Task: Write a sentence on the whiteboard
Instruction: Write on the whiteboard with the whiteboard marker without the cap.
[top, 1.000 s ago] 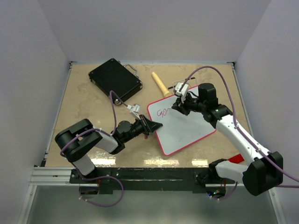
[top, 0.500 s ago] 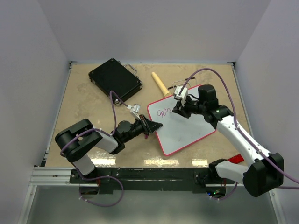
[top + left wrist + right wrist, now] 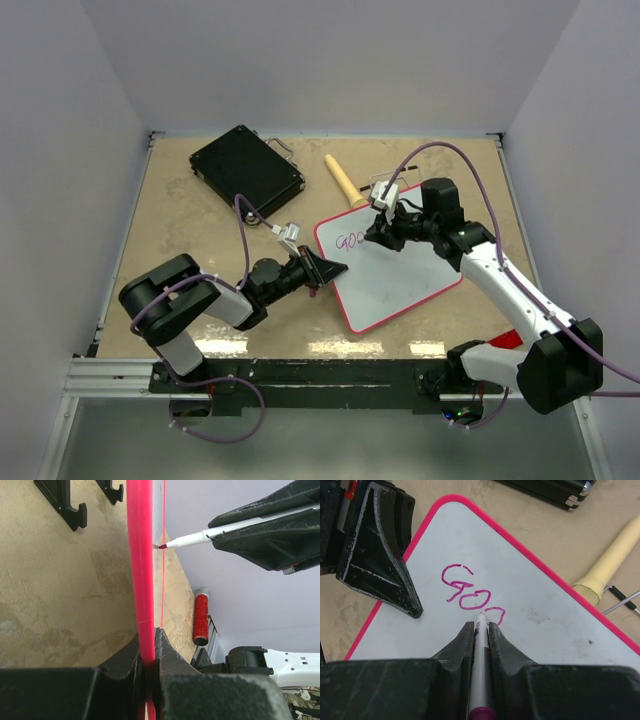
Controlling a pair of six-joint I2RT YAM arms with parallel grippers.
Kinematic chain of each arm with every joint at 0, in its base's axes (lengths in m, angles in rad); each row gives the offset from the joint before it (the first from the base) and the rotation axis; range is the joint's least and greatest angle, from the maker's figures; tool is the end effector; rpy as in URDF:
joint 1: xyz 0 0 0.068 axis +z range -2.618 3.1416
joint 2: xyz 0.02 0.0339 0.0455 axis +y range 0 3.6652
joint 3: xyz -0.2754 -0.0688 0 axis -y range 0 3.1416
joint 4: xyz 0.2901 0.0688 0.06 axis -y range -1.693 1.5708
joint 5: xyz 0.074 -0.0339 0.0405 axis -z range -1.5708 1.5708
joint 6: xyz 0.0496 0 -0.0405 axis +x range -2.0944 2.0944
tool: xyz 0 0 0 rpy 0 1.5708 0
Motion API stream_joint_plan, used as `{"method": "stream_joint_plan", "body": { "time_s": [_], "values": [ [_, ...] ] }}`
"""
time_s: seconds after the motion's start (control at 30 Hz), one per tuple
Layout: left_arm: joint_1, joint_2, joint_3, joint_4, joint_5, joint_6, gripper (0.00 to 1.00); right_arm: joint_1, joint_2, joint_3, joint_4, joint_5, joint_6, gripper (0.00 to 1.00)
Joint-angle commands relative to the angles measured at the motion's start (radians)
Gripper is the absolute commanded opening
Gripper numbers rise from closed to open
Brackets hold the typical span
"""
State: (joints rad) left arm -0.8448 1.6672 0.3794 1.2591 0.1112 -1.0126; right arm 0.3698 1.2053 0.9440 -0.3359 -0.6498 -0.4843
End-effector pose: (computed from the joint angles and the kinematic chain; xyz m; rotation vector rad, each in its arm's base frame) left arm 0.2006 -0.2343 0.1223 -0.0546 1.8263 -1.4805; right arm 0.2793 0.1404 0.2899 -1.1892 1.7253 0.6312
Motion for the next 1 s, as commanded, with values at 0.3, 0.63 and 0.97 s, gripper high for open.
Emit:
{"method": "stream_joint_plan", "body": {
  "time_s": [0.3,0.63,0.97],
  "values": [
    [-0.007,0.000,0.004,0.241,0.038,0.074,0.00,-0.046,-0.058,0.038,0.069,-0.028,0.052,0.00],
    [-0.004,0.006,0.006,0.243,0.041,0.066,0.00,-0.094,-0.059,0.009,0.178,0.053,0.128,0.00],
    [-0.005,0.008,0.007,0.246,0.045,0.066,0.00,-0.095,-0.018,0.004,0.230,0.091,0.164,0.00]
  ]
}}
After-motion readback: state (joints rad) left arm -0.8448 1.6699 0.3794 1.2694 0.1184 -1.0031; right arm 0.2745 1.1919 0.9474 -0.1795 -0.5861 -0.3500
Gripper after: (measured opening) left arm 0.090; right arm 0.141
